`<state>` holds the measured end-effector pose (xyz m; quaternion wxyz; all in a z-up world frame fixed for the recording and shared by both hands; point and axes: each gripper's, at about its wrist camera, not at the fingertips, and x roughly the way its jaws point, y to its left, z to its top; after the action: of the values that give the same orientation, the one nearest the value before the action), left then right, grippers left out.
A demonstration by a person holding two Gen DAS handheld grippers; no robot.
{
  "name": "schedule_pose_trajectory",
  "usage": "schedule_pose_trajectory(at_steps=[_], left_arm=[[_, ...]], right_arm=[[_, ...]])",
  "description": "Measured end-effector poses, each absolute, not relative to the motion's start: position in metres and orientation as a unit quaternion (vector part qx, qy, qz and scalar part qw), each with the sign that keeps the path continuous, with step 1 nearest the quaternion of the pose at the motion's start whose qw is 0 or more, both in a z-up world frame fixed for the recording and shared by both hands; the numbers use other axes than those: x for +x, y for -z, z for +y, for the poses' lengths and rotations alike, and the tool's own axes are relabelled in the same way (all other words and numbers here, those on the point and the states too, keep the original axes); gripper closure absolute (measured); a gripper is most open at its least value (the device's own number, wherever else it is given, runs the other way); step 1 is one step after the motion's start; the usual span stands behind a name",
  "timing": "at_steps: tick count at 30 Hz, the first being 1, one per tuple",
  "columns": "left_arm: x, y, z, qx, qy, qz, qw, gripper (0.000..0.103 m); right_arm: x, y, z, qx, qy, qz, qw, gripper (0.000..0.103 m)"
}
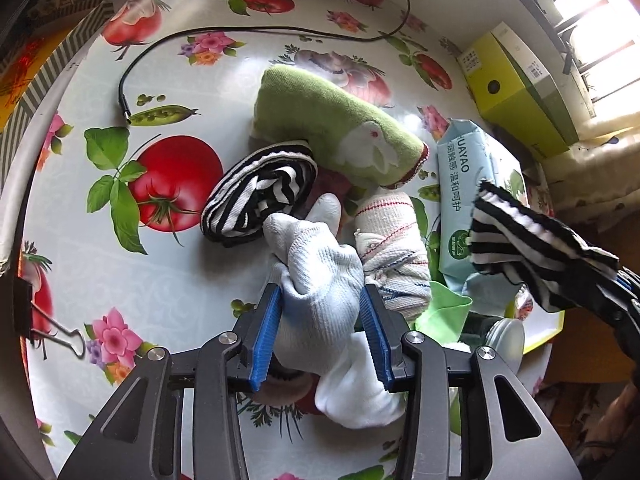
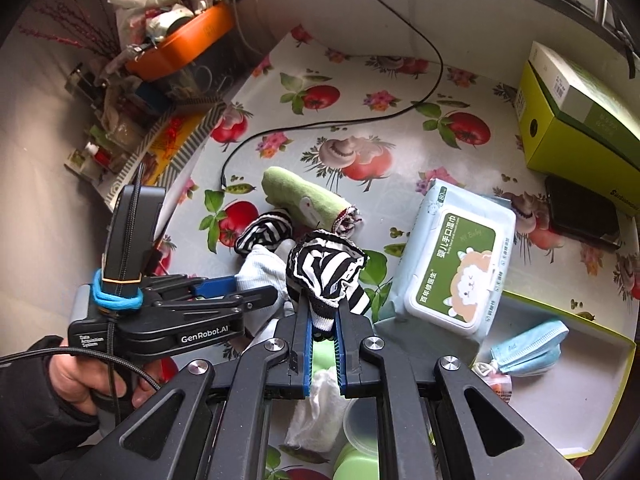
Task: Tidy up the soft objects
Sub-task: 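Grasp the white glove with the left gripper while the right gripper grasps the striped sock, then lift the white glove with the left gripper while the right gripper carries the striped sock toward the tray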
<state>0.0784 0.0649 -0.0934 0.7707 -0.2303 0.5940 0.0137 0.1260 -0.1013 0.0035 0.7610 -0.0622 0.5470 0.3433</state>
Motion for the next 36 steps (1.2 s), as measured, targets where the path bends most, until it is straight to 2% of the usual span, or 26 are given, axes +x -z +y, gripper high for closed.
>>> schedule_pose_trajectory(at_steps=[1,3,5,26,36], left_arm=[[0.078,0.093,0.065,-0.223,-0.019,0.594,0.773,0.08],[0.075,0.09,0.065,-0.216,-0.021,0.593,0.775,0.086],[0.072,0.087,0.066,-0.21,-0.024,0.591,0.779,0.087],[0.056,0.03,0.064,-0.161,-0.066,0.558,0.811,0.089],[0.059,-0.002,0.03,-0.132,-0.052,0.543,0.828,0.089]], right_arm=[[0.126,-0.004,-0.102,-0.061,-0.343,0.546,0.762,0.094],[0.124,-0.007,-0.105,-0.056,-0.345,0.543,0.763,0.094],[0.122,-0.009,-0.108,-0.053,-0.346,0.54,0.765,0.094],[0.099,-0.042,-0.168,0.001,-0.34,0.504,0.794,0.094],[0.091,-0.052,-0.215,0.034,-0.318,0.487,0.813,0.094]])
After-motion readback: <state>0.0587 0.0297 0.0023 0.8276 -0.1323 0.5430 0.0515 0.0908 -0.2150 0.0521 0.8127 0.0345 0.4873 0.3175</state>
